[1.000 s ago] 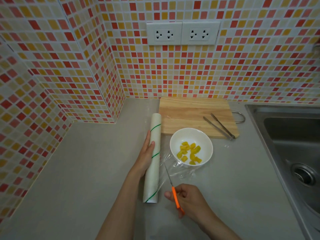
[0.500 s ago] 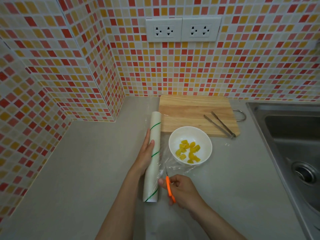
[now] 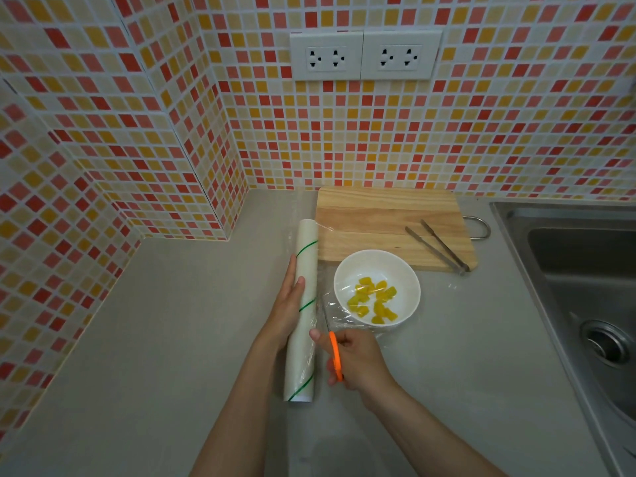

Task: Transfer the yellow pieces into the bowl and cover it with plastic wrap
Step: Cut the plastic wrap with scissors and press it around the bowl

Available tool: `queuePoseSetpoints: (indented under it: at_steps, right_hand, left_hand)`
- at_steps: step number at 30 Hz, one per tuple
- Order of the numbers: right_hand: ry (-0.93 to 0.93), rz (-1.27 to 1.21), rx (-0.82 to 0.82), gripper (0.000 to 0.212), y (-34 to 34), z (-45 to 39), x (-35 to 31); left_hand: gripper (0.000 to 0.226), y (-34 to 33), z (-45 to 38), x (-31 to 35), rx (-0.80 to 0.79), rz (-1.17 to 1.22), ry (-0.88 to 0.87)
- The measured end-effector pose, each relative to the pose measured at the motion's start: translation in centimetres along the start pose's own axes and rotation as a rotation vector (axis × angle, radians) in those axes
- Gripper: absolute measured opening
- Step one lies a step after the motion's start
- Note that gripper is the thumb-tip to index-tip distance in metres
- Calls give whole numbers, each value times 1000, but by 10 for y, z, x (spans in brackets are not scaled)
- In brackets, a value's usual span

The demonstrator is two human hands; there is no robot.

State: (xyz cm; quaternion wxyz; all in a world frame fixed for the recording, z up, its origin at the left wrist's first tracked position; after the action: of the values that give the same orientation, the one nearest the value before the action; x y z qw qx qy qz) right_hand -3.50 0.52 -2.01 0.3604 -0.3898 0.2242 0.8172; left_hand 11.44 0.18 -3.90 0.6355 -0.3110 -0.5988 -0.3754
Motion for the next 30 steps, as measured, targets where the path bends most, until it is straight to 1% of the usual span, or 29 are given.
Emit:
queuePoseSetpoints:
  at_steps: [5, 8, 13, 20, 24, 30]
  right_hand:
    - [-25, -21, -29, 44, -6, -1, -11]
    - [-31, -42, -11, 43, -5, -5, -17]
    - [-18, -34, -31, 48, -9, -10, -29]
    - [-6, -70, -7, 53, -10, -19, -39]
    - [-20, -103, 6, 54, -11, -27, -43]
    - [-53, -133, -20, 47, -14, -34, -54]
  left_hand:
    - [51, 3, 1, 0, 10, 25, -10]
    - [52, 6, 1, 1, 18, 10, -32]
    - [52, 9, 1, 5, 18, 13, -33]
    - [52, 9, 2, 6, -10, -5, -30]
    - [52, 11, 3, 6, 1, -27, -31]
    - [52, 12, 5, 11, 0, -42, -11]
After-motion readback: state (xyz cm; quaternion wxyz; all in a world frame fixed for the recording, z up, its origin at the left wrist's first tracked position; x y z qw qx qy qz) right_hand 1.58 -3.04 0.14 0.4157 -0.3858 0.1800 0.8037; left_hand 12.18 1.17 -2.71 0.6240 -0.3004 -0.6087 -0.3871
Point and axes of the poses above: each hand's wrist, its own z-axis away from the middle knuckle, its own y-axis out of the back of the hand, x = y × z, the point moved 7 cm from there along -z, towards the middle knuckle, and after that the axes turned 8 degrees about -y, right-handed, at the moved point
